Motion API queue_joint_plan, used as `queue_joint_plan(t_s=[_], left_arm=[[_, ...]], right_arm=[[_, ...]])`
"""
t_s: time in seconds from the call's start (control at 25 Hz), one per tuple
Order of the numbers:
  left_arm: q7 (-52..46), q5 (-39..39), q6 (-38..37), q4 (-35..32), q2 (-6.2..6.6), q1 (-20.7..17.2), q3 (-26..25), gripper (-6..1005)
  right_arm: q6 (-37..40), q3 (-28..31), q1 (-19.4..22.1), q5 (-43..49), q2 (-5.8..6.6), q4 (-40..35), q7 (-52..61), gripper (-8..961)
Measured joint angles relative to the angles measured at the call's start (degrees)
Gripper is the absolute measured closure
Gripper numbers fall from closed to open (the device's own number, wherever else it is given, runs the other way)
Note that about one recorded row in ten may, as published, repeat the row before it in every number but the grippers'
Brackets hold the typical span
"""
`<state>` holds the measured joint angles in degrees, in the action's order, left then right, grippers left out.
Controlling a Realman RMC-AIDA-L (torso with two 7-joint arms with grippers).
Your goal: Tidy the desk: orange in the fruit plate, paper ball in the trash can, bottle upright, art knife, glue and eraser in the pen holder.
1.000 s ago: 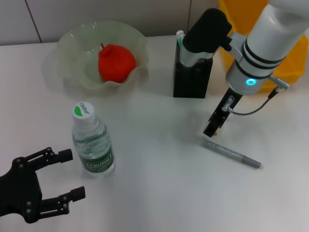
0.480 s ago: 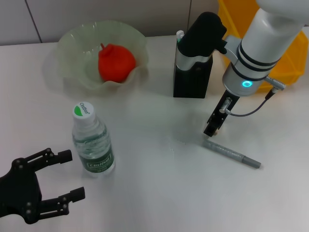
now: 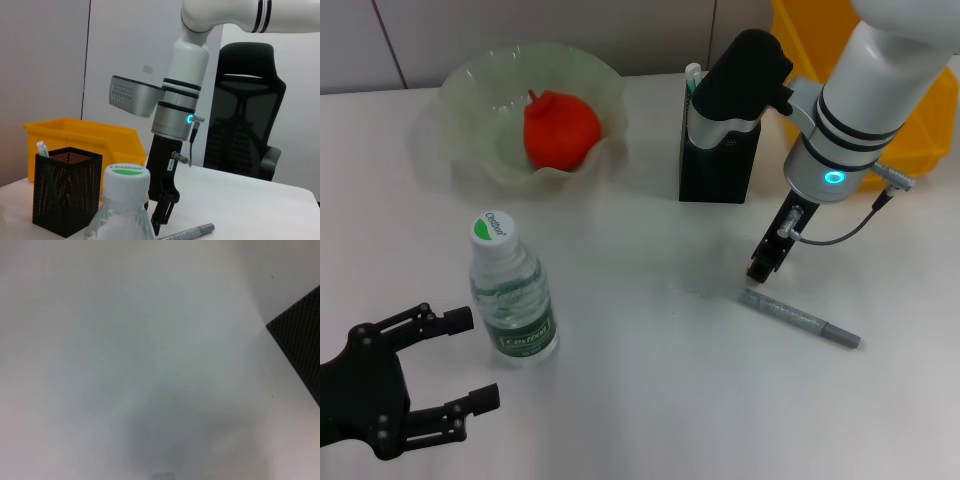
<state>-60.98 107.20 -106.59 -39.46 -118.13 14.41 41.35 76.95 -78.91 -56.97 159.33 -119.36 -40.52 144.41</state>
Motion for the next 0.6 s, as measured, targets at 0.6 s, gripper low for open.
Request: queue_joint_plan(t_s=[0.6], left_arm=[[0.01,-0.12,-0.01,0.00,0.01,-0.07,-0.05,156]], right_arm=[[9.53,2.73,4.82,0.26,0.27,-18.80,0.13,553]])
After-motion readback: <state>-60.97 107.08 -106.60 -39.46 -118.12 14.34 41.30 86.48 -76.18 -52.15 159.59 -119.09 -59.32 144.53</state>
